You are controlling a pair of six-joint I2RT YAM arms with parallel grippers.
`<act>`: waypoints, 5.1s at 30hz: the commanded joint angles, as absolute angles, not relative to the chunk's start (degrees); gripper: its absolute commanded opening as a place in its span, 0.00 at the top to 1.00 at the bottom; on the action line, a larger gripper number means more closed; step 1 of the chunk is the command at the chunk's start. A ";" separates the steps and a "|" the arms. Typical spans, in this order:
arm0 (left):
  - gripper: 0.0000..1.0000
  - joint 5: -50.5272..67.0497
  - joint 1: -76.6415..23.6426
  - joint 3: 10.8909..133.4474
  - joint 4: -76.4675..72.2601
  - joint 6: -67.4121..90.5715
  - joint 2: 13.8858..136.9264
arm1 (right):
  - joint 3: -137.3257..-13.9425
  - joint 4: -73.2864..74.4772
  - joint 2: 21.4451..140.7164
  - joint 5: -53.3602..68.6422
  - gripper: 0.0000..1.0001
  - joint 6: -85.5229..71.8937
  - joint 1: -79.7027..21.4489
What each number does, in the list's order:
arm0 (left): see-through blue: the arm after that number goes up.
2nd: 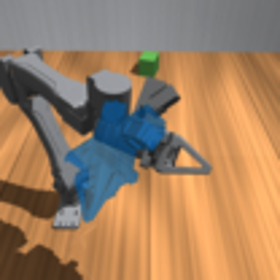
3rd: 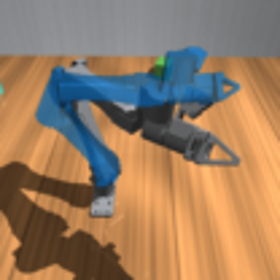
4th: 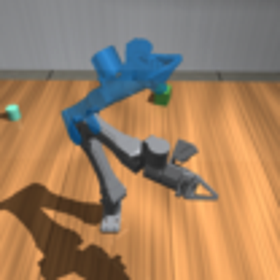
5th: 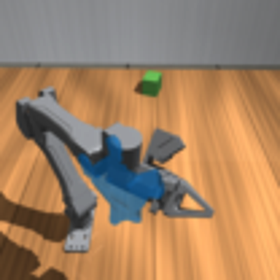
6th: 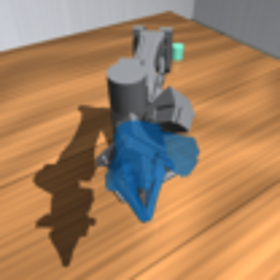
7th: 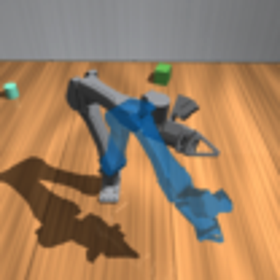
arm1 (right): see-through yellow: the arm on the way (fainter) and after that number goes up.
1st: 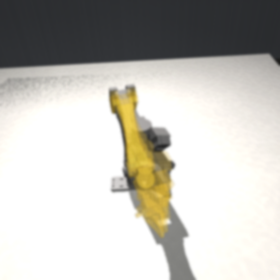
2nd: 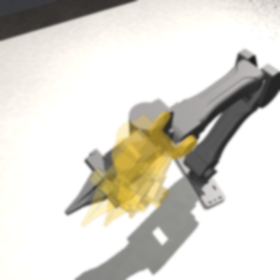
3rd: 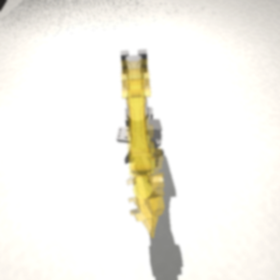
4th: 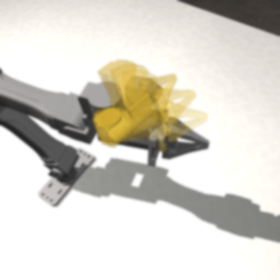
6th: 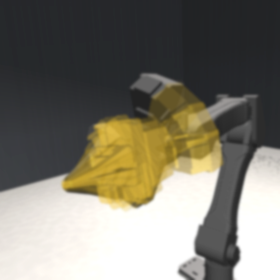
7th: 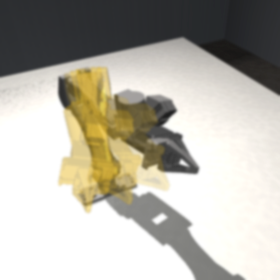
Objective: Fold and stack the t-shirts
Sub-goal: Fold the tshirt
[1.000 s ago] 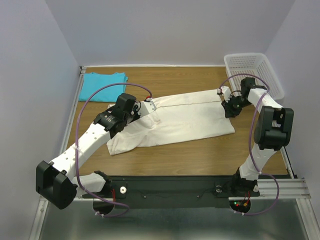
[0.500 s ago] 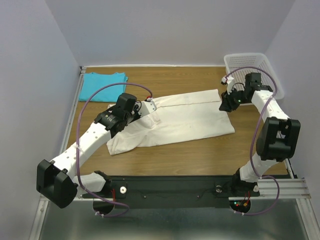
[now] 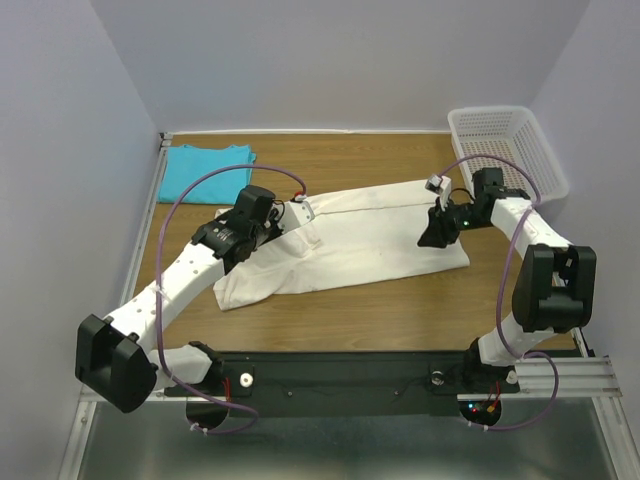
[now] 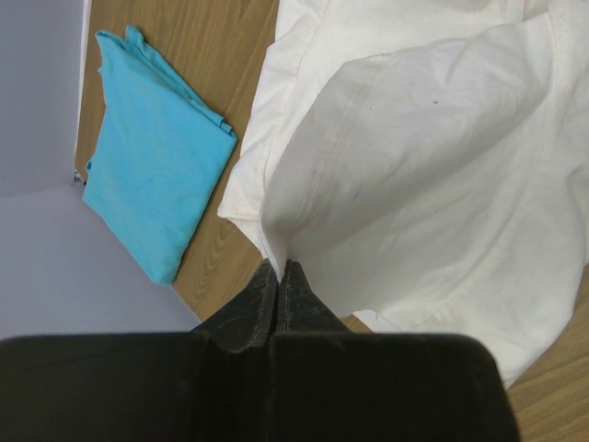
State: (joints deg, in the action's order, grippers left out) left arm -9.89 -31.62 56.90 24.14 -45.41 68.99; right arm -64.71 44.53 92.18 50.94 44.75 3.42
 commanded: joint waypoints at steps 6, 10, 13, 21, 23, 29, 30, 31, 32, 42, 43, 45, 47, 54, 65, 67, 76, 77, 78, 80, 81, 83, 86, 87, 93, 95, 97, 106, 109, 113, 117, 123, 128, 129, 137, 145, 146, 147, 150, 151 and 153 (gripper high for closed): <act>1.00 -9.84 -31.11 58.27 20.83 -46.40 69.43 | -64.78 43.42 90.61 54.67 0.60 45.00 1.50; 1.00 -9.32 -31.11 59.15 19.95 -47.63 69.78 | -64.07 43.33 90.79 55.11 0.60 45.18 1.32; 1.00 -8.26 -31.20 60.20 20.13 -48.51 70.66 | -63.63 43.33 90.79 55.37 0.60 45.26 1.32; 1.00 -5.63 -31.11 61.44 20.30 -51.41 72.25 | -63.11 43.24 90.97 55.46 0.60 45.61 1.32; 1.00 -5.10 -31.20 61.44 20.22 -52.47 72.42 | -62.93 43.24 90.97 55.63 0.60 45.70 1.32; 1.00 -4.22 -31.11 60.91 19.60 -55.28 73.21 | -62.75 43.24 90.79 55.81 0.60 45.88 1.32; 1.00 -4.13 -31.20 60.91 19.51 -55.54 73.30 | -62.67 43.24 90.70 55.90 0.60 45.88 1.32; 1.00 -3.96 -31.20 60.73 19.34 -55.89 73.30 | -62.67 43.24 90.70 55.81 0.60 45.88 1.32; 1.00 -3.61 -31.29 60.65 19.34 -56.68 73.47 | -62.67 43.24 90.70 55.90 0.60 45.88 1.32; 1.00 -1.32 -31.38 61.43 18.54 -61.08 74.62 | -62.40 43.24 90.70 55.90 0.60 46.23 1.32; 1.00 -1.06 -31.38 61.78 18.63 -61.52 74.71 | -62.40 43.24 90.79 55.90 0.60 46.14 1.32; 1.00 -0.44 -31.46 61.96 18.81 -62.14 75.14 | -62.31 43.24 90.70 55.81 0.60 46.23 1.32; 1.00 -0.26 -31.46 62.23 18.98 -63.10 75.41 | -62.23 43.24 90.62 55.90 0.60 46.32 1.32; 1.00 -0.26 -31.38 62.23 19.16 -64.95 76.81 | -62.23 43.24 90.70 55.81 0.60 46.41 1.32; 1.00 -0.53 -31.20 63.28 18.02 -64.60 78.92 | -61.96 43.33 90.53 55.63 0.60 46.58 1.32; 1.00 -0.62 -31.20 63.46 17.67 -64.60 79.01 | -61.96 43.33 90.35 55.55 0.60 46.67 1.32; 1.00 -1.49 -30.76 63.81 16.88 -64.51 79.28 | -61.79 43.33 90.35 55.46 0.60 46.76 1.32; 1.00 -1.49 -30.59 63.72 16.70 -64.51 79.28 | -61.79 43.33 90.35 55.37 0.60 46.76 1.32; 1.00 -1.41 -30.59 63.55 16.53 -64.42 79.10 | -61.79 43.42 90.35 55.37 0.60 46.76 1.32; 1.00 -1.41 -30.50 63.46 16.17 -64.42 79.01 | -61.79 43.33 90.53 55.46 0.60 46.76 1.32; 1.00 -1.41 -30.50 63.54 16.08 -64.42 79.10 | -61.79 43.33 90.44 55.55 0.60 46.76 1.32; 1.00 -1.49 -30.50 63.54 15.82 -64.69 79.19 | -61.79 43.33 90.53 55.46 0.60 46.76 1.32; 1.00 -1.41 -30.50 63.98 15.65 -65.30 79.63 | -61.79 43.33 90.53 55.46 0.60 46.76 1.32; 1.00 -1.23 -30.50 64.16 15.64 -65.48 80.06 | -61.70 43.33 90.61 55.46 0.60 46.76 1.32; 1.00 -0.53 -30.41 65.39 15.56 -66.62 81.03 | -61.61 43.33 90.53 55.37 0.60 46.85 1.32; 1.00 -0.44 -30.59 65.83 15.47 -66.97 81.38 | -61.61 43.33 90.70 55.37 0.60 46.85 1.32; 1.00 -0.26 -30.67 66.00 15.38 -67.59 81.56 | -61.61 43.33 90.70 55.37 0.60 46.85 1.32; 1.00 2.37 -31.20 64.69 14.85 -68.82 81.39 | -61.44 43.33 90.79 55.28 0.60 46.93 1.32; 1.00 2.81 -31.55 64.60 14.68 -69.26 81.47 | -61.61 43.33 90.97 55.37 0.60 46.85 1.32; 1.00 3.51 -31.99 64.77 14.68 -69.87 82.09 | -61.61 43.33 90.79 55.28 0.60 46.85 1.41; 1.00 3.87 -32.43 64.60 14.68 -69.96 82.53 | -61.44 43.33 90.97 55.20 0.60 46.76 1.32; 1.00 4.83 -32.78 63.20 14.06 -70.49 82.44 | -61.44 43.42 90.79 55.28 0.60 46.85 1.32; 1.00 5.53 -32.70 62.84 13.80 -70.66 82.71 | -61.44 43.42 90.70 55.20 0.60 46.85 1.32; 1.00 6.06 -32.78 62.93 13.80 -70.66 82.97 | -61.44 43.42 90.79 55.28 0.60 46.85 1.32; 1.00 6.77 -32.78 63.37 13.27 -69.96 84.55 | -61.35 43.42 90.53 55.02 0.60 46.93 1.32; 1.00 3.17 -32.17 63.89 11.43 -68.47 86.57 | -61.35 43.42 90.53 55.11 0.60 46.93 1.32; 1.00 2.99 -31.99 63.81 11.43 -68.55 86.66 | -61.35 43.33 90.53 55.11 0.60 46.93 1.32; 1.00 2.90 -31.99 63.72 11.08 -68.47 86.92 | -61.35 43.42 90.44 55.11 0.60 46.93 1.32; 1.00 2.99 -31.90 64.07 10.72 -67.94 87.71 | -61.35 43.42 90.53 55.19 0.60 46.93 1.32; 1.00 2.81 -31.82 64.25 10.64 -67.77 88.24 | -61.35 43.42 90.44 55.11 0.60 46.93 1.32; 1.00 2.81 -31.73 64.86 10.63 -67.59 88.85 | -61.43 43.42 90.44 55.02 0.60 46.93 1.32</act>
